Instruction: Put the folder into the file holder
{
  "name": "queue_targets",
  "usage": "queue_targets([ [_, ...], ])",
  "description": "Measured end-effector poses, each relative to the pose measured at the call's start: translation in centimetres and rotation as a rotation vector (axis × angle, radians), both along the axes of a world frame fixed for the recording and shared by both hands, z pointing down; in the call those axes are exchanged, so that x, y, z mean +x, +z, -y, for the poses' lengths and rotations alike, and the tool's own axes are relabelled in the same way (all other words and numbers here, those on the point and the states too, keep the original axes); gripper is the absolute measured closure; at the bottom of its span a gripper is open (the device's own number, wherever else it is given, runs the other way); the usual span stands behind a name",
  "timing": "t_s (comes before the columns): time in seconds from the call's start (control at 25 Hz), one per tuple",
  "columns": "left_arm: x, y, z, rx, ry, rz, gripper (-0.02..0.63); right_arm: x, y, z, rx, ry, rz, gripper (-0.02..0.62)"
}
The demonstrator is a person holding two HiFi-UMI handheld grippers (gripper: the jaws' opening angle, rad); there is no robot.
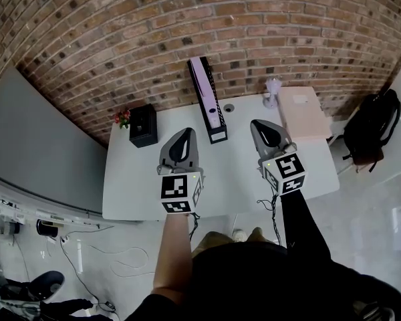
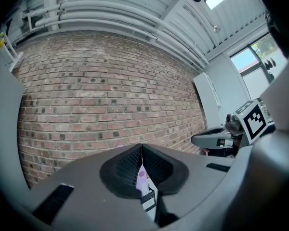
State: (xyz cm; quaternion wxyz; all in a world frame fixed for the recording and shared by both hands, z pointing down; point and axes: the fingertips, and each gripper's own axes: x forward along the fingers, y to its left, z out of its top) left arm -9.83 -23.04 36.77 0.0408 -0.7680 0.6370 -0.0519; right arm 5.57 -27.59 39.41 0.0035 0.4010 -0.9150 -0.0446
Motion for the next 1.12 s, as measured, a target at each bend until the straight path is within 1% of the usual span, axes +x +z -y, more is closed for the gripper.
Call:
queue_targets([
  [0.2, 0.1, -0.2, -0.4, 0.02, 0.01, 0.03, 0.597, -0.4, -0.1, -0.2, 0.03, -0.004, -0.046, 0.595],
  [0.4, 0.3, 0.0, -0.4, 0.013, 0.018, 0.02, 0.598, -0.5, -0.5, -0.1, 0.035, -0.004, -0.052, 0.595],
  [0.64, 0.1, -0.3, -0.3, 0.016, 0.004, 0.008, 0.597, -0.2, -0.5, -0.2, 0.035, -0.005, -0.061, 0.595],
  [1.12, 0.9, -0.1, -0.1, 0.002, 0.008, -0.002, 0.597, 0.6, -0.3, -0.2, 0.031, 0.002, -0.086, 0.595],
])
